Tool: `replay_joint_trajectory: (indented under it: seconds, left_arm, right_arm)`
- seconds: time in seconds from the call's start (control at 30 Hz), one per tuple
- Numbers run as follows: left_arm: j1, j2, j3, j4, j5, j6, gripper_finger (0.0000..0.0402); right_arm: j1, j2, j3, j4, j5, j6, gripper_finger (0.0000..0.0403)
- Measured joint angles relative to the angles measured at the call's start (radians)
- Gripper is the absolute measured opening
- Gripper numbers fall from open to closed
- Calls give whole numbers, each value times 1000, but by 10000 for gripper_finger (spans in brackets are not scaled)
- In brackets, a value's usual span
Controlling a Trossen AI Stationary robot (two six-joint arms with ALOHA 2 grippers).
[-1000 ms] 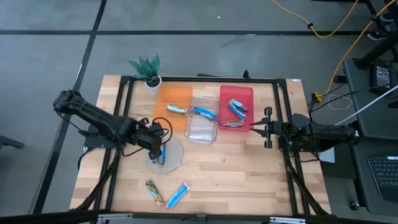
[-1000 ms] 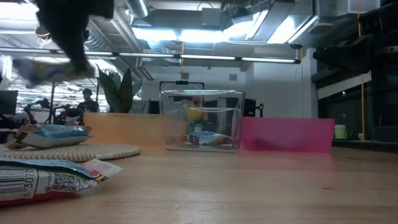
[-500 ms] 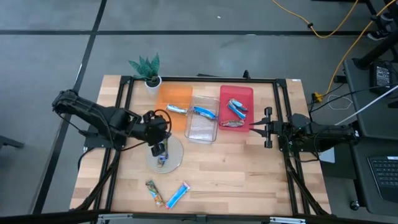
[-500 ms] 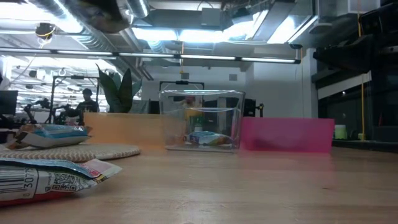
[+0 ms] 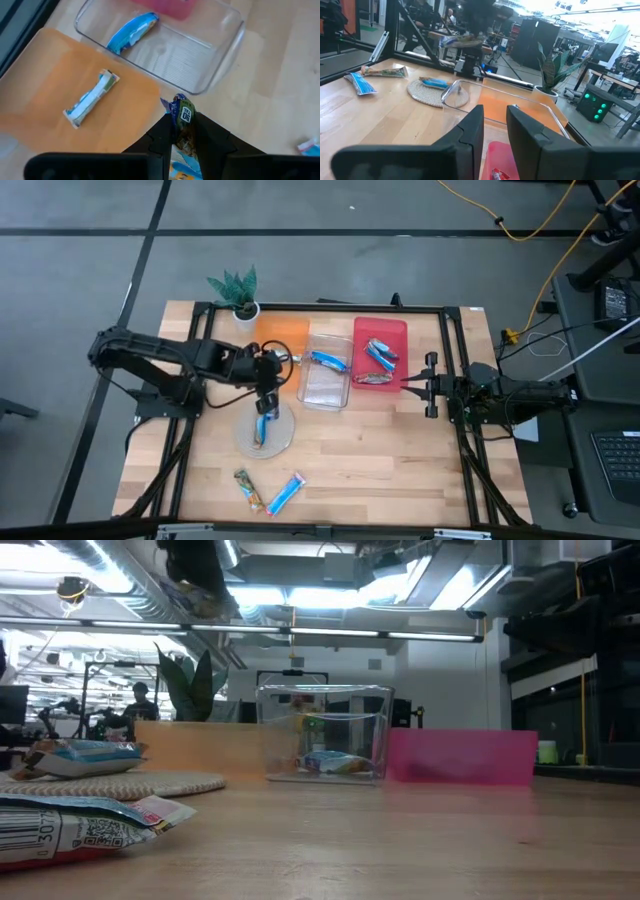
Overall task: Pick and place Granola Bars by type
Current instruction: Put the blue granola bar into the transparent bin
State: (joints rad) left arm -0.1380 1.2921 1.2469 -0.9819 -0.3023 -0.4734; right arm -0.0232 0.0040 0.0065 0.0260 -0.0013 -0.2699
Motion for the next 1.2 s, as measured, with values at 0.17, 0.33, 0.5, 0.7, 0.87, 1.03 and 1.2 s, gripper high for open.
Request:
replay_joint_trajectory:
  seconds: [0.17, 0.33, 0.5, 0.7, 0.87, 1.03, 1.2]
  left_arm:
    - [74, 17, 0, 71, 50, 64, 60]
    - [154, 28, 0, 186, 141, 122, 60]
    - [226, 48, 15, 276, 233, 165, 60]
    - [275, 125, 144, 273, 246, 231, 60]
    - [304, 218, 295, 259, 252, 282, 60]
    - [336, 315, 441, 215, 252, 320, 60]
    - [377, 414, 550, 159, 252, 355, 60]
  right_arm:
    - [0, 0, 0, 0, 0, 0, 87]
    - [0, 0, 0, 0, 0, 0, 87]
    - [0, 0, 0, 0, 0, 0, 87]
    - [0, 0, 0, 0, 0, 0, 87]
    - [0, 0, 0, 0, 0, 0, 87]
    - [0, 0, 0, 0, 0, 0, 87]
    - [0, 0, 0, 0, 0, 0, 87]
